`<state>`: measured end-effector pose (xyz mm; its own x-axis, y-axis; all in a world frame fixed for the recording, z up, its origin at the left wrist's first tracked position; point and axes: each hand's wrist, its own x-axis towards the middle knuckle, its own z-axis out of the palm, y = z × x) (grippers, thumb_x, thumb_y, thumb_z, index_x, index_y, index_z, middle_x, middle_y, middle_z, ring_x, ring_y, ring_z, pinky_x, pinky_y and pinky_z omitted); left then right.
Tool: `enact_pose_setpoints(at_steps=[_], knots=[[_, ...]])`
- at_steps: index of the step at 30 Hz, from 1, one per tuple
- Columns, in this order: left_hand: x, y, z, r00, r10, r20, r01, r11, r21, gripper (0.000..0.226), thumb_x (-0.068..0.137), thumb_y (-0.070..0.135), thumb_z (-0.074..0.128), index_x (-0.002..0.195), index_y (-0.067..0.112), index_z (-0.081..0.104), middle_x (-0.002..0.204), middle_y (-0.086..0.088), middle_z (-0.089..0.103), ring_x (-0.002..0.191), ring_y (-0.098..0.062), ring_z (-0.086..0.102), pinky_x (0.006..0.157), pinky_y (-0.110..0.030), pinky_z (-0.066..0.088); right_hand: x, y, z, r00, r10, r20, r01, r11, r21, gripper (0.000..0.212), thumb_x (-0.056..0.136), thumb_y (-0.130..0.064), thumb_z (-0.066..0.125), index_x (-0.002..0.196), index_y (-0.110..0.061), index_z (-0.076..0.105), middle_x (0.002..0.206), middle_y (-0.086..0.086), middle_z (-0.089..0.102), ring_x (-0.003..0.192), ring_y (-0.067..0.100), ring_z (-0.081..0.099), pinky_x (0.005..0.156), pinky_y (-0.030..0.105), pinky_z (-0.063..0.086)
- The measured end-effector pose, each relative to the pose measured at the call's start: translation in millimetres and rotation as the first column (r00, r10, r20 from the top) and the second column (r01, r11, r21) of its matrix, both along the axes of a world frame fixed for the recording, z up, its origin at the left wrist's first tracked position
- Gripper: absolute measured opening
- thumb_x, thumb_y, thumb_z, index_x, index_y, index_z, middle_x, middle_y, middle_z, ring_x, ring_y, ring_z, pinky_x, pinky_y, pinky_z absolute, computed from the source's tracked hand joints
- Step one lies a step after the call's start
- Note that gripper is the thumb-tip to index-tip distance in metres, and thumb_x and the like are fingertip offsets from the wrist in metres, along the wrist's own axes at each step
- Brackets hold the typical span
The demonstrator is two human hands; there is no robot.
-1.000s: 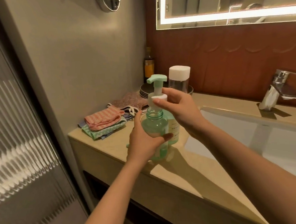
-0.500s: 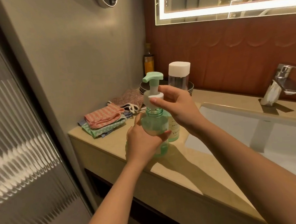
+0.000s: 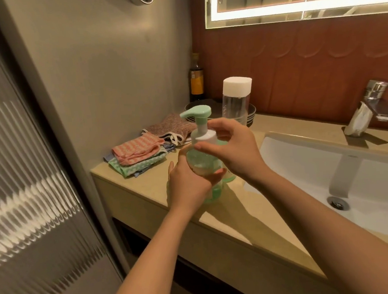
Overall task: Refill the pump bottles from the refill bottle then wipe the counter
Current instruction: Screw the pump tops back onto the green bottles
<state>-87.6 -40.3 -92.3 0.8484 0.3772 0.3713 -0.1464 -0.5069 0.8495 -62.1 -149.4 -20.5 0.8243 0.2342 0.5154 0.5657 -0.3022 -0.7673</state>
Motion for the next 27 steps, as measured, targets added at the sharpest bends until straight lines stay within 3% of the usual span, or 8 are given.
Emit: enact_pose_setpoints(at_steps=[3,6,8,14,18,21,25,27], knots=[[3,1,-3,1.0,-0.012,-0.013,0.012,1.0,-0.002,0.083,0.047,0.07,0.068,0.118,0.039,0.039,0.116,0.006,0.06,0.117,-0.025,0.053,0.088,-0.048,0.051,-3,4,1,0.995,-0.087,0.049,0.09,0.994,-0.064,0.046,0.072,-0.04,0.077,0.108,-0.019,0.058,0.108,-0.002,0.051,0.097,0.006,0.049,0.076,0.009,0.04],[4,2,-3,1.0,-0.006,-0.029,0.005,1.0,-0.017,0.077,0.049,0.064,0.072,0.116,0.043,0.039,0.115,0.009,0.06,0.115,-0.024,0.053,0.088,-0.048,0.05,-5,0,5,0.998,-0.051,-0.025,0.052,0.998,0.043,0.027,0.086,-0.038,0.064,0.104,-0.018,0.065,0.12,-0.003,0.054,0.113,0.009,0.048,0.094,0.027,0.042],[4,2,-4,0.999,-0.008,-0.035,0.007,1.0,-0.029,0.079,0.049,0.063,0.072,0.117,0.044,0.038,0.116,0.01,0.06,0.115,-0.022,0.053,0.089,-0.048,0.05,-4,-7,8,0.997,-0.016,-0.071,0.021,0.997,0.076,0.023,0.089,-0.032,0.061,0.104,-0.017,0.068,0.13,-0.004,0.054,0.123,0.01,0.047,0.097,0.029,0.04],[5,3,-4,0.999,-0.022,-0.031,0.021,0.999,-0.04,0.081,0.049,0.063,0.072,0.121,0.047,0.038,0.114,0.012,0.059,0.113,-0.02,0.054,0.087,-0.047,0.051,-5,-8,10,0.997,0.022,-0.067,-0.021,1.0,0.013,0.037,0.077,-0.025,0.076,0.108,-0.015,0.058,0.107,-0.004,0.063,0.099,0.008,0.06,0.085,0.021,0.052],[4,2,-3,0.999,-0.025,-0.019,0.025,0.999,-0.032,0.083,0.049,0.066,0.072,0.121,0.047,0.037,0.117,0.011,0.059,0.115,-0.02,0.053,0.088,-0.048,0.051,-1,-3,11,0.998,-0.016,-0.062,0.014,0.999,-0.033,0.052,0.075,-0.033,0.077,0.121,-0.015,0.061,0.116,-0.005,0.062,0.103,0.008,0.058,0.086,0.024,0.051],[4,2,-4,1.0,-0.023,-0.005,0.023,0.999,-0.035,0.082,0.049,0.068,0.071,0.121,0.048,0.036,0.118,0.009,0.06,0.119,-0.023,0.052,0.09,-0.048,0.05,-3,1,13,1.0,0.004,-0.013,-0.005,0.995,-0.101,0.048,0.075,-0.037,0.076,0.117,-0.016,0.066,0.109,-0.007,0.066,0.094,0.003,0.06,0.073,0.009,0.047],[5,2,-5,1.0,-0.015,-0.023,0.015,1.0,-0.019,0.086,0.047,0.07,0.068,0.123,0.044,0.037,0.124,0.008,0.058,0.125,-0.026,0.048,0.092,-0.05,0.048,-6,-1,10,0.999,0.03,-0.038,-0.033,0.997,-0.067,0.043,0.083,-0.029,0.07,0.123,-0.015,0.063,0.115,-0.002,0.067,0.103,0.009,0.061,0.086,0.024,0.052],[5,2,-5,0.999,-0.017,-0.041,0.016,0.999,-0.047,0.084,0.046,0.066,0.068,0.122,0.045,0.038,0.124,0.008,0.058,0.125,-0.026,0.048,0.093,-0.05,0.047,-10,-2,7,0.999,0.041,-0.033,-0.042,0.999,-0.034,0.043,0.085,-0.025,0.068,0.126,-0.016,0.06,0.117,-0.006,0.065,0.103,0.005,0.06,0.087,0.021,0.052]])
